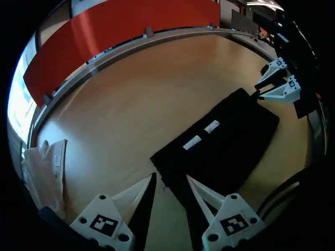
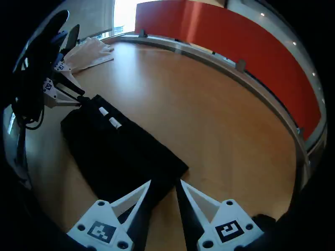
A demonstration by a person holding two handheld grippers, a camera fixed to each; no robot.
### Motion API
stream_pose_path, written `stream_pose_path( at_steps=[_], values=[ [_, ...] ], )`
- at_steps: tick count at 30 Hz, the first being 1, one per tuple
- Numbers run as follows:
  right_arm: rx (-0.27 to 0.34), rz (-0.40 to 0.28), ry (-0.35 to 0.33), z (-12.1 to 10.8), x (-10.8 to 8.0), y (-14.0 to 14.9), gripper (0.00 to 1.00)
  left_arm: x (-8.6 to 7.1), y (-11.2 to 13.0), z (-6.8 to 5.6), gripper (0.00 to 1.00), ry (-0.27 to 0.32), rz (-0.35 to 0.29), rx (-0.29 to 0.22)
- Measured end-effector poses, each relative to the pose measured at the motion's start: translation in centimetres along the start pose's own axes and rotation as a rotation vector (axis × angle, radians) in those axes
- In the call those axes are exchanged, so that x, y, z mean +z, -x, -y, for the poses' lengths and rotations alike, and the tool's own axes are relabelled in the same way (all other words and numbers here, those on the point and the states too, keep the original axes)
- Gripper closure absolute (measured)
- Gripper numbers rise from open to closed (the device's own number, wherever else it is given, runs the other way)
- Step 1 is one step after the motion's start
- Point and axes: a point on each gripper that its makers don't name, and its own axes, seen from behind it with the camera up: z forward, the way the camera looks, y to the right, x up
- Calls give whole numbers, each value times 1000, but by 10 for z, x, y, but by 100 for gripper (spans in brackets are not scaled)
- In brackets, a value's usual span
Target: Fold towel
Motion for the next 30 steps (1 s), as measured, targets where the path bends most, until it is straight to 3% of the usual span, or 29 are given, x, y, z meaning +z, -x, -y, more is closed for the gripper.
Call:
stream_pose_path(
  at_steps=[7,11,13,15,19,30],
  values=[
    [26,-7,48,-14,0,-6,59,-3,-3,9,52,-26,-7,-2],
    [48,-17,52,-16,-1,-7,40,-7,-3,13,30,-27,-7,-14],
    [57,-21,49,-14,-3,-7,30,-10,-2,13,25,-21,-4,-24],
    [66,-25,44,-12,-5,-6,22,-11,-1,13,10,-16,0,-37],
    [84,-29,29,-5,-10,-2,13,-15,2,13,7,-12,1,-58],
    [119,-50,12,11,-28,12,12,-35,12,7,7,-22,-15,-67]
  ],
)
